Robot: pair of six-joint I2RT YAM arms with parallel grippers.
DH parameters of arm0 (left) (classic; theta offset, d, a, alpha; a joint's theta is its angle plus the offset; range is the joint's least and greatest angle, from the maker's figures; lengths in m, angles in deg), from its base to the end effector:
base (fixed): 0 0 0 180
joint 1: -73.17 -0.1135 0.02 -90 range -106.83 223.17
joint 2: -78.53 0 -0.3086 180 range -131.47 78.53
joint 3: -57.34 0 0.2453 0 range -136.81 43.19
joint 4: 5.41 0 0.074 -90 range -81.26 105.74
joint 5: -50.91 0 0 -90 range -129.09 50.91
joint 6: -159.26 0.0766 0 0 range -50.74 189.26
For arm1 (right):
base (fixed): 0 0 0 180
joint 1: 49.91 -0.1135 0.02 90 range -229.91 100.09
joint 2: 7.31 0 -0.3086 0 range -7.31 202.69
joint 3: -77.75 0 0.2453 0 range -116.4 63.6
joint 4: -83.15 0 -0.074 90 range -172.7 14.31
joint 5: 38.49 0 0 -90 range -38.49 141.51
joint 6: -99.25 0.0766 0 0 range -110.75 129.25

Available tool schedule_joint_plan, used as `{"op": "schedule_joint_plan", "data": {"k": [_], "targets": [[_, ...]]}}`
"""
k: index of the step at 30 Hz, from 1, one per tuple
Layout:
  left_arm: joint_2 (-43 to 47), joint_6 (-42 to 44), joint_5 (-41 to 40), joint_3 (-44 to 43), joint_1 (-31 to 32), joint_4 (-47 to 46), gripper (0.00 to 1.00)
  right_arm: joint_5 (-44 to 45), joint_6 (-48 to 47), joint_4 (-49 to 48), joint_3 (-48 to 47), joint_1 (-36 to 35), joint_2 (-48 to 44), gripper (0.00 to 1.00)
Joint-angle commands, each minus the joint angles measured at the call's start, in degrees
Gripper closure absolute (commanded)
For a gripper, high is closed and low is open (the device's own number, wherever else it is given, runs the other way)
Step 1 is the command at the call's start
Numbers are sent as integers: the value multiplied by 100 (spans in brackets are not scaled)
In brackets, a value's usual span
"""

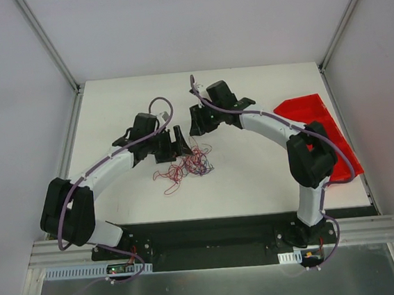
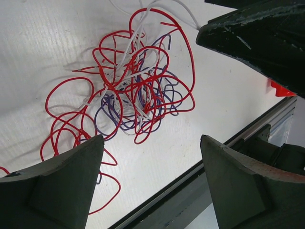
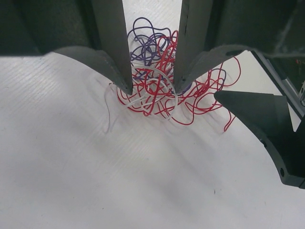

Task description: Untangle the cables

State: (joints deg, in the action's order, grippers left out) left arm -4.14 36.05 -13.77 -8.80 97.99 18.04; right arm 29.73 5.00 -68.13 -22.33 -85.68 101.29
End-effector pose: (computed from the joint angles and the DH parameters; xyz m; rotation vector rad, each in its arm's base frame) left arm 0.2817 -0.1664 0.2578 0.0749 2.4016 -1.0101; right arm 0.3701 0.3016 0.2818 -0.9729 2.0433 0.7206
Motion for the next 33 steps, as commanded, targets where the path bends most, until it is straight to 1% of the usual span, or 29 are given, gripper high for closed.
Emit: {"op": "schedule_joint_plan", "data": {"k": [1, 2, 5, 7, 9, 12, 13, 15, 16, 17, 20, 22, 25, 30, 32, 33], "targets": [[427, 60, -124, 145, 49, -51, 17, -379, -120, 3, -161, -18, 4, 58], [462, 69, -141, 162, 49, -51, 15, -380, -111, -15, -135, -18, 12, 61], [568, 78, -159, 189, 49, -51, 11, -546, -58, -77, -108, -18, 74, 63], [585, 69, -168, 145, 49, -51, 11, -625, -23, -86, -108, -18, 118, 64], [621, 43, -211, 101, 49, -51, 10, -626, -41, -112, -82, -18, 109, 69], [638, 34, -282, 48, 49, -60, 10, -599, -93, -130, -64, -18, 135, 71], [647, 25, -300, 40, 49, -42, 10, -617, -120, -86, -90, -27, 162, 76], [639, -27, -308, 22, 49, -69, 10, -564, -137, 54, -196, -9, 188, 92], [621, -45, -308, 5, 49, -69, 10, -512, -111, 107, -196, -9, 119, 98], [604, -54, -300, -13, 49, -69, 9, -459, -59, 108, -135, -18, 22, 99], [402, -54, -379, -127, 49, -104, 2, -432, 108, 29, 137, -9, -426, 99], [156, -54, -300, -320, 49, -200, 1, -493, 283, 90, 226, 0, -637, 99], [-292, -19, -256, -733, 58, -280, 1, -765, 766, 64, 392, 44, -953, 99], [-1170, -1, -484, -1260, 120, -341, 1, -1371, 1742, -357, 770, 245, -1428, 99], [-1496, -97, -633, -1314, 120, -341, 2, -1452, 1988, -481, 858, 307, -1717, 99], [-1715, -141, -738, -1305, 137, -359, 4, -1469, 2085, -499, 850, 333, -1902, 99]]}}
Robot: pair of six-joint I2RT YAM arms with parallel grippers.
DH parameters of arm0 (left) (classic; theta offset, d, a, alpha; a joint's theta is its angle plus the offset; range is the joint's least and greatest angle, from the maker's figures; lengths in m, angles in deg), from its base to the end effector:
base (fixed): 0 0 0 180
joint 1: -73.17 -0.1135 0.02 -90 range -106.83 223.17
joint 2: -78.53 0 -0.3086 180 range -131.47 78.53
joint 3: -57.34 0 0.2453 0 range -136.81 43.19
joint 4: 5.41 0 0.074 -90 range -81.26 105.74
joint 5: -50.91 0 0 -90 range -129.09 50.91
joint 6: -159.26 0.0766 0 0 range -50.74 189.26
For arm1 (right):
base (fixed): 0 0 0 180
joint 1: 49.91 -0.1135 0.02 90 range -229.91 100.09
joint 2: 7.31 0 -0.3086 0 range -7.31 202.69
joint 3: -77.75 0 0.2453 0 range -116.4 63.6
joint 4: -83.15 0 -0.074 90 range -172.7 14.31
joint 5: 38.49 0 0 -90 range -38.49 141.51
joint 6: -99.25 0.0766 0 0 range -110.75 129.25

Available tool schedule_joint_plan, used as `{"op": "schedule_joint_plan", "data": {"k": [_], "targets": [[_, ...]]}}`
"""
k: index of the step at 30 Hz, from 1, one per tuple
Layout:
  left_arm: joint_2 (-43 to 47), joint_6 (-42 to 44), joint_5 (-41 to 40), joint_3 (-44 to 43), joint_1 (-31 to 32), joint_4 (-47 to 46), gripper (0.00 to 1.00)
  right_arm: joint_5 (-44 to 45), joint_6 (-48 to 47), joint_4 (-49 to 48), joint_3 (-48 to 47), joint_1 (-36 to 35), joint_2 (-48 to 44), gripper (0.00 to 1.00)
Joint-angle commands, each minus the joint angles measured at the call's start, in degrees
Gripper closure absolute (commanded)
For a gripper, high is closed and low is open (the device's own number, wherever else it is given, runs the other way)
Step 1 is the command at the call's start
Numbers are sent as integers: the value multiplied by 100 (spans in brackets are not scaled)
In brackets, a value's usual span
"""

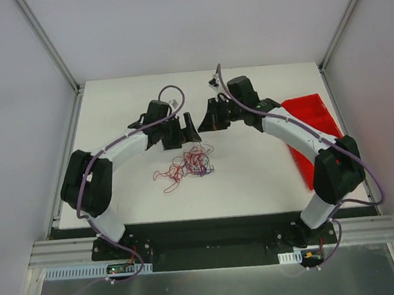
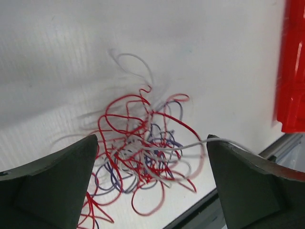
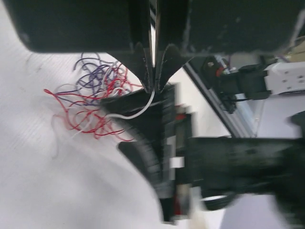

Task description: Untangle the cables

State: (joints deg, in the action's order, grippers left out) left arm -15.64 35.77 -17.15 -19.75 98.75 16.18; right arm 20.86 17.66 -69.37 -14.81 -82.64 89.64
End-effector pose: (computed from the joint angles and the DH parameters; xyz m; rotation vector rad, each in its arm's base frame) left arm 0.3396 -0.1943 0.2586 0.0567 2.3757 -0.9595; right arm 0.3328 0.2603 0.3272 -0.7823 2.0571 0.9831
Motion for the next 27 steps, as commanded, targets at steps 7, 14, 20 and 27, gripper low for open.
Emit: {"op": "schedule_joint_plan", "data": {"k": [7, 14, 20, 27], "targets": [[-1139, -219, -908, 105, 78, -208, 10, -636, 927, 309, -1339, 249, -1819, 99], [-945, -140, -1218, 492, -80, -261, 11, 120, 277, 1471, -4197, 417, -2092, 99], [-814, -184, -1122, 704, -150, -419, 11, 648, -23, 1621, -4973, 452, -2101, 99], [108, -26, -516, 774, -159, -428, 6, 1683, -699, 1788, -3131, 461, -3013, 99]]}}
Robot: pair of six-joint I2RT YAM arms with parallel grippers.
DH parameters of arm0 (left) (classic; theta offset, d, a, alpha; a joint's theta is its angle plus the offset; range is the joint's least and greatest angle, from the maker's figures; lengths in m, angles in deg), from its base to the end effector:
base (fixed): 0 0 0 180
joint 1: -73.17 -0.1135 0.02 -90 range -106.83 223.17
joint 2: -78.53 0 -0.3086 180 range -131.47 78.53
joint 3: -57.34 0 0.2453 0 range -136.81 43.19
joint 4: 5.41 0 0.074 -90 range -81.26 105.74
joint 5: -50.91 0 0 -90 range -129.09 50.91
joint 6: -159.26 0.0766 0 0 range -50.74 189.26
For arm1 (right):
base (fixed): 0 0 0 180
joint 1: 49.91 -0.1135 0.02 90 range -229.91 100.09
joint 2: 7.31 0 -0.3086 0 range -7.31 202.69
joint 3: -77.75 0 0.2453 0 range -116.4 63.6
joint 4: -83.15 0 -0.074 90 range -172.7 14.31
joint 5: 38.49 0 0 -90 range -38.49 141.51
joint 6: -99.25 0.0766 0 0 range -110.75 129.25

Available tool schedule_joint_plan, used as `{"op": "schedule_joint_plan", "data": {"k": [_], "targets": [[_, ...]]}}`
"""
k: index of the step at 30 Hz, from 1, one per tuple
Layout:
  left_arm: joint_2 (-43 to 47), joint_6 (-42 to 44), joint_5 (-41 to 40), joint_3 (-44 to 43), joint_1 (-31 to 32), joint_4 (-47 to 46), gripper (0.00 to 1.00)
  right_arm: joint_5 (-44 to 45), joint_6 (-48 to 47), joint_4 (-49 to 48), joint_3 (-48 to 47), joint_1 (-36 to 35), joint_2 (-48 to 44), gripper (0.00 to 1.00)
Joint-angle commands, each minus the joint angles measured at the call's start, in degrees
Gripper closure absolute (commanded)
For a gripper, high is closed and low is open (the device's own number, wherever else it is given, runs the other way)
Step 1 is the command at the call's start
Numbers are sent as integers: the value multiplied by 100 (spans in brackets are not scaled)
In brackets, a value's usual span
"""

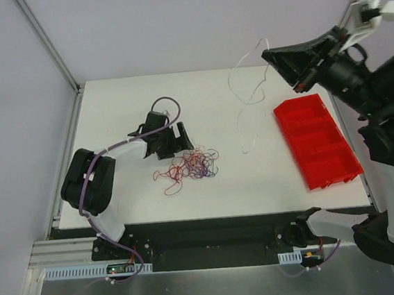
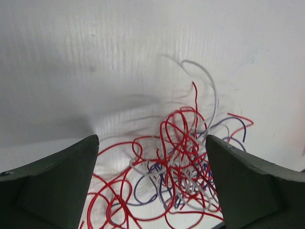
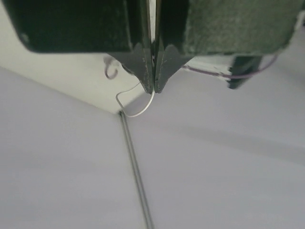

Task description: Untangle the cables

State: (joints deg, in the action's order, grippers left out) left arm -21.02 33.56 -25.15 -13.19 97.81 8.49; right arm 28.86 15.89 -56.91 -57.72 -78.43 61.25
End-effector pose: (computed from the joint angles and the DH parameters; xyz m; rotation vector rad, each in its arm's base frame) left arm 0.3507 -0.1812 0.1978 -0.1054 2.4327 -0.7894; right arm 0.1022 0.0891 0.6920 -0.5684 1.0242 0.7610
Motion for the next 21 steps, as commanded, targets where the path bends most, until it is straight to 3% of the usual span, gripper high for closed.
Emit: {"op": "schedule_joint_plan", "data": {"k": [1, 7, 10, 18, 21], "targets": [[795, 248, 503, 75, -56, 359, 5, 1138, -627, 568, 1581, 39, -332, 99], [1577, 643, 1857, -347, -65, 789, 2, 3037, -1041, 1087, 3419, 205, -1080, 99], [1964, 915, 2095, -522, -56, 1044, 2, 3862, -1050, 1113, 3957, 451, -1222, 99], [2668, 1259, 2535, -682, -47, 1423, 1, 4865, -260, 1447, 3590, 1400, -493, 99], [2800, 1311, 2343, -550, 14, 1423, 1, 5200, -154, 1491, 3431, 1716, -264, 99]]}}
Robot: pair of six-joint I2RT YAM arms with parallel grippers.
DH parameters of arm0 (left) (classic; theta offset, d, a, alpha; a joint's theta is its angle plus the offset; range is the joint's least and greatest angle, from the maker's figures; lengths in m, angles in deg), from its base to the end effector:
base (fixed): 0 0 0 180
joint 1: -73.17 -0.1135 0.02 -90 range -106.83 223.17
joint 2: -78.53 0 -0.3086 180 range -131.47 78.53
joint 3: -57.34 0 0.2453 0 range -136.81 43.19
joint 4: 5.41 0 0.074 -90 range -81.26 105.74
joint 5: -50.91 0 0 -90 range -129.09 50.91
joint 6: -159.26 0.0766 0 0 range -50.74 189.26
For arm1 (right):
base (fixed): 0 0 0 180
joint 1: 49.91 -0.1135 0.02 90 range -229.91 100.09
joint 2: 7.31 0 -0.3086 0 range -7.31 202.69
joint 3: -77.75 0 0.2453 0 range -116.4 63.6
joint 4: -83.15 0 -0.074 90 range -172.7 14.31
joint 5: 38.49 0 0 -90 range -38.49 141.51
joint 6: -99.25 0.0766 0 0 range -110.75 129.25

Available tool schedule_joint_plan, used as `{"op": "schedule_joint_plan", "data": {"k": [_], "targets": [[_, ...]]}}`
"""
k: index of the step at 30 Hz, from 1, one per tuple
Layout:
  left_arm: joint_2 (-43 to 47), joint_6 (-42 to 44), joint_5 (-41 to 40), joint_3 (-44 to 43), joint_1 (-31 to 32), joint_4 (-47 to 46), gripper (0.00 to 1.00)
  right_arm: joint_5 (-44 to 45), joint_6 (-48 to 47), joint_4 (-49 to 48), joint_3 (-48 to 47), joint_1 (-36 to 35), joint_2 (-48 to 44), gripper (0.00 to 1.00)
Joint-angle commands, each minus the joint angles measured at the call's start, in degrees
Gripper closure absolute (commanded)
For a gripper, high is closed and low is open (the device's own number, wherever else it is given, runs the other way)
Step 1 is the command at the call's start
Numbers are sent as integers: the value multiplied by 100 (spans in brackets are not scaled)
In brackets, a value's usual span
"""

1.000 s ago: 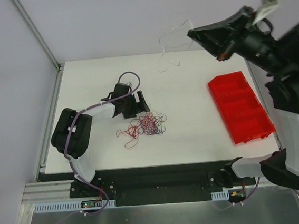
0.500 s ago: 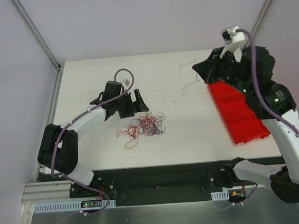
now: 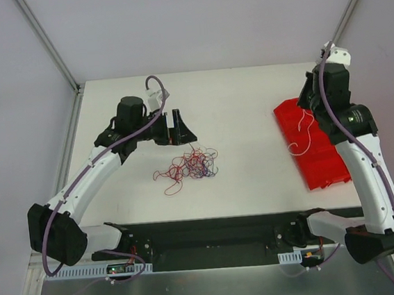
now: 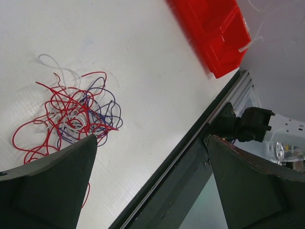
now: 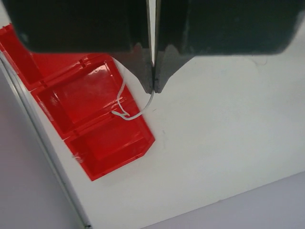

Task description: Untangle the cables

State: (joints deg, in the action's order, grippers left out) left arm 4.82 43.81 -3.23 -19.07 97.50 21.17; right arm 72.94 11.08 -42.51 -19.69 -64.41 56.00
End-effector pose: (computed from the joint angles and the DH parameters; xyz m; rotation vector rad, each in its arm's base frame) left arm 0.2575 -0.1657 0.3662 0.4124 2.0576 -1.1652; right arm 0.2208 0.0282 0.4767 0.0393 1.9012 -0.1664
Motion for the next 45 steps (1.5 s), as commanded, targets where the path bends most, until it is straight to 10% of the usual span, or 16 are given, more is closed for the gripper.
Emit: {"op": "schedule_joint_plan", "data": {"k": [1, 10, 33, 45], "targets": [[243, 295, 54, 108, 71, 155, 1, 862, 432, 94, -433, 412, 304, 99], [428, 339, -26, 144, 422, 164, 2, 1856, 1197, 842, -330, 1326, -55, 99], [542, 515, -8, 109, 730, 199, 1, 485, 1768, -362, 2193, 3234, 111, 99], [410, 550, -184, 118, 730, 251, 1, 142, 1822, -538, 2765, 3340, 429, 55]]}}
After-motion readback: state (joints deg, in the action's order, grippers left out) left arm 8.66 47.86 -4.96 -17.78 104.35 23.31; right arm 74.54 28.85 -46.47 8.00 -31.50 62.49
